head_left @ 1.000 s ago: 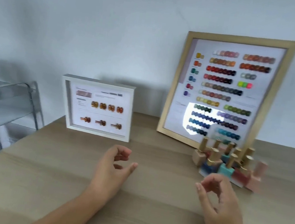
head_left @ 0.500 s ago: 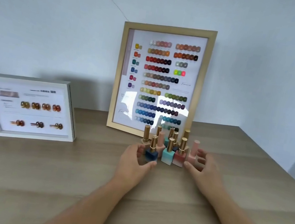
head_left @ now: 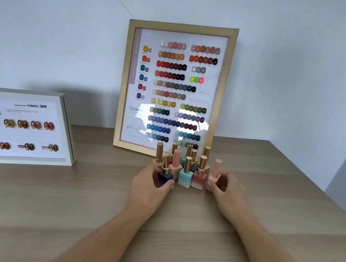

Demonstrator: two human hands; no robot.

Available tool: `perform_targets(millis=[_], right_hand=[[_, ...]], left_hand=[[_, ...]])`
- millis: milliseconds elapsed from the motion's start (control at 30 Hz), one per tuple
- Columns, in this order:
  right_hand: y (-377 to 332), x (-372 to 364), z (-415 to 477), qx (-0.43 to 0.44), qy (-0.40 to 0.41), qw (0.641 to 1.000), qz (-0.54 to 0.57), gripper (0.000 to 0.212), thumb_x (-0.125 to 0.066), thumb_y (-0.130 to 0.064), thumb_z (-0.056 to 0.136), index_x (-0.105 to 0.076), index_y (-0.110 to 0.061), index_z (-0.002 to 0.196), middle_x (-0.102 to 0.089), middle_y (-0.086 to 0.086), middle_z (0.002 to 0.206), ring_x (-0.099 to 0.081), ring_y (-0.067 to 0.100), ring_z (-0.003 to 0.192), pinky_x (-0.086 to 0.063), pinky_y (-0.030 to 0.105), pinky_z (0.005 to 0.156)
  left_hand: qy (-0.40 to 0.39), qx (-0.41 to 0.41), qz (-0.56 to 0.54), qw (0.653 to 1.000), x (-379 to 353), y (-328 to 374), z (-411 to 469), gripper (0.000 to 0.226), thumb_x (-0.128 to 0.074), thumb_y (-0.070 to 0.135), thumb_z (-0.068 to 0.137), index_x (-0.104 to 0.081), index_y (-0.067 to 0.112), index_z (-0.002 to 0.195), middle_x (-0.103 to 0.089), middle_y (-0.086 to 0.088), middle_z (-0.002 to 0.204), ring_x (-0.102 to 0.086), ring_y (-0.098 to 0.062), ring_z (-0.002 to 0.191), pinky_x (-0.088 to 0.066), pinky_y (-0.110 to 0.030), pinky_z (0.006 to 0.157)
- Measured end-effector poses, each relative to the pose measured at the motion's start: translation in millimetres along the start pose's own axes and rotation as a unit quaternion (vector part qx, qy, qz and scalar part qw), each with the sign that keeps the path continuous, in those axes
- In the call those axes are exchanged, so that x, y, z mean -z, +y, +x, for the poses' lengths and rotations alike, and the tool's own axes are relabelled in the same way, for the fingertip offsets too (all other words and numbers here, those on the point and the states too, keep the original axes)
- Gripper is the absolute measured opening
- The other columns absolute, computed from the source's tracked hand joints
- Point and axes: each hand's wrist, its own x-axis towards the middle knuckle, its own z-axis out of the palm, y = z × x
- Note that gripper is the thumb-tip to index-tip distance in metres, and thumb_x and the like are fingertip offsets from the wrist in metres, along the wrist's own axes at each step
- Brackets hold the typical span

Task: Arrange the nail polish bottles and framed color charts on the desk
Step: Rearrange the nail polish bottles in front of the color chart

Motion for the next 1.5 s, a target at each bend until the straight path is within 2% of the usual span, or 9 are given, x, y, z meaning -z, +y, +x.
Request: perform_targets(millis=[67,200,433,633,833,967,1133,1233,1500], right_hand=[[2,4,-3,0.0,0.007,0.999,0.031,0.025,-0.066,-0.03,0.083,-0.052,-0.026,0.104,-0.058,-0.01,0.093,-0.055,0.006,0.084,-0.039,0.022,0.07],[9,19,-8,-0.001,0.064,0.994,0.086,0.023,-0.066,-0.034,0.082,-0.051,-0.027,0.099,-0.06,-0.015,0.09,-0.056,-0.001,0.084,-0.039,0.014,0.063],[56,89,5,-0.049,0.167,0.982,0.072,0.026,-0.065,-0.041,0.082,-0.05,-0.027,0.096,-0.059,-0.015,0.086,-0.055,-0.001,0.077,-0.037,0.016,0.06],[101,142,26,-0.085,0.225,0.97,0.033,0.027,-0.064,-0.04,0.082,-0.046,-0.025,0.094,-0.058,-0.013,0.085,-0.053,-0.001,0.076,-0.036,0.018,0.058],[121,161,53,-0.105,0.217,0.971,-0.009,0.025,-0.065,-0.035,0.083,-0.049,-0.019,0.094,-0.06,-0.003,0.092,-0.055,0.013,0.083,-0.038,0.027,0.063],[123,162,61,-0.11,0.196,0.974,-0.039,0.026,-0.065,-0.035,0.083,-0.048,-0.018,0.094,-0.058,-0.002,0.093,-0.05,0.007,0.075,-0.035,0.026,0.06],[122,158,60,-0.095,0.181,0.977,-0.058,0.03,-0.066,-0.034,0.082,-0.046,-0.016,0.096,-0.058,0.001,0.095,-0.054,0.019,0.087,-0.038,0.029,0.068],[119,157,60,-0.096,0.18,0.977,-0.064,0.031,-0.066,-0.033,0.082,-0.045,-0.016,0.096,-0.058,0.004,0.098,-0.051,0.017,0.084,-0.035,0.027,0.064],[116,155,41,-0.087,0.215,0.973,-0.013,0.061,-0.065,-0.039,0.082,-0.031,-0.022,0.13,-0.052,0.007,0.118,-0.052,0.018,0.101,-0.038,0.028,0.081]], left_hand=[[0.023,-0.027,-0.032,0.999,2,4,-10,0.027,-0.075,0.032,0.074,-0.05,0.041,0.08,-0.06,0.018,0.081,-0.056,0.005,0.077,-0.042,-0.007,0.062],[0.038,-0.094,-0.087,0.991,-12,24,-32,0.028,-0.074,0.037,0.072,-0.058,0.033,0.094,-0.063,0.017,0.084,-0.055,0.006,0.085,-0.038,-0.002,0.067],[-0.071,-0.146,-0.136,0.977,-90,79,-37,0.023,-0.076,0.03,0.073,-0.058,0.032,0.088,-0.063,0.014,0.081,-0.057,0.004,0.081,-0.04,-0.007,0.069],[-0.131,-0.107,-0.142,0.975,-175,120,-5,0.021,-0.075,0.033,0.073,-0.059,0.032,0.086,-0.063,0.017,0.078,-0.057,0.007,0.076,-0.04,-0.006,0.062],[-0.112,-0.069,-0.123,0.984,-232,138,29,0.024,-0.077,0.033,0.07,-0.058,0.024,0.081,-0.064,0.01,0.078,-0.06,-0.006,0.072,-0.046,-0.019,0.063],[-0.103,-0.075,-0.095,0.987,-247,139,39,0.026,-0.077,0.035,0.069,-0.059,0.022,0.082,-0.065,0.008,0.079,-0.06,-0.011,0.074,-0.049,-0.027,0.068],[-0.112,-0.076,-0.08,0.988,-249,137,41,0.028,-0.079,0.036,0.067,-0.058,0.023,0.079,-0.064,0.01,0.076,-0.06,-0.01,0.073,-0.047,-0.026,0.065],[-0.126,-0.078,-0.071,0.986,-245,136,40,0.03,-0.08,0.036,0.066,-0.056,0.022,0.079,-0.062,0.011,0.076,-0.06,-0.01,0.073,-0.046,-0.026,0.063],[-0.181,-0.078,-0.047,0.979,-215,129,21,0.042,-0.077,0.038,0.072,-0.048,0.024,0.099,-0.055,0.006,0.091,-0.056,-0.011,0.083,-0.05,-0.027,0.075]])
